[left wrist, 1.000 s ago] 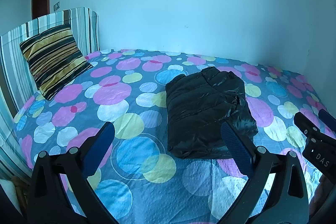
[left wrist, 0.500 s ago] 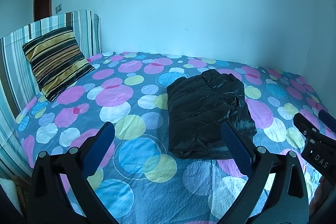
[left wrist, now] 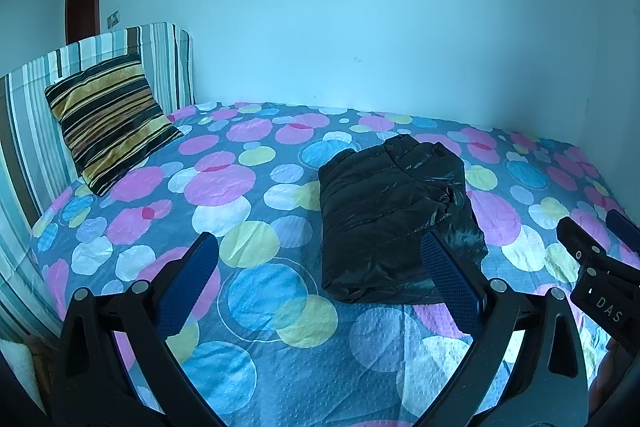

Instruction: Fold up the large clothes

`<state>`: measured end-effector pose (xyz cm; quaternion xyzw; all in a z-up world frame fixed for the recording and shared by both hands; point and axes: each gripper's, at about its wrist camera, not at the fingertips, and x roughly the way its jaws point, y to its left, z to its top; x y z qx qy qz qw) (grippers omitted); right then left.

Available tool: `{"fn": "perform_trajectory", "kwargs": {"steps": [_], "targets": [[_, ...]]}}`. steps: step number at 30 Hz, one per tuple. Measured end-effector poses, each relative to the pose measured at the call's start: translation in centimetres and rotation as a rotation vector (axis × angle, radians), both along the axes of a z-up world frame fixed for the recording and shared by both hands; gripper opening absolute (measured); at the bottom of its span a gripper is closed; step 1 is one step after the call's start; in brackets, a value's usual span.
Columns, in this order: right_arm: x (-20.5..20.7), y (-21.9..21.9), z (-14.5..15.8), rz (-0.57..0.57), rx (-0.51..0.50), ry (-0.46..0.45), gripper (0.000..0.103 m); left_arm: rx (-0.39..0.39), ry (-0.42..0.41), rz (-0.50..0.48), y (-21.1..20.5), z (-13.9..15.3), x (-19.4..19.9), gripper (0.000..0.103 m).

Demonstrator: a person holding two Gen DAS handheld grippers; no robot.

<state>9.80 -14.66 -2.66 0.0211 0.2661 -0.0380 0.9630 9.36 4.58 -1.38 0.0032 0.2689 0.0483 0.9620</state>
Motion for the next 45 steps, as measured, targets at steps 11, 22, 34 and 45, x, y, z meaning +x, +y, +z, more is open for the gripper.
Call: {"fn": "perform_trajectory", "kwargs": {"steps": [11,22,34,45], "targets": [[0.0,0.0,-0.1,0.0,0.0,0.002,0.085,-0.011,0.001,-0.006,-0.2,-0.2,0.0,0.101],[0.0,0.1,-0.1,0.001,0.0,0.003,0.085,0.005,0.015,-0.007,-0.5,-0.6,0.4,0.101],[0.0,0.1,-0.8,0.005,-0.002,0.015,0.085,-0.019,0.032,-0.016,0.0,-1.4,1.0,0.101],[1.0,0.2,-1.8,0.016,-0.007,0.038,0.085,0.003,0.021,0.001,0.4,-1.9,1.8,0.101]]}}
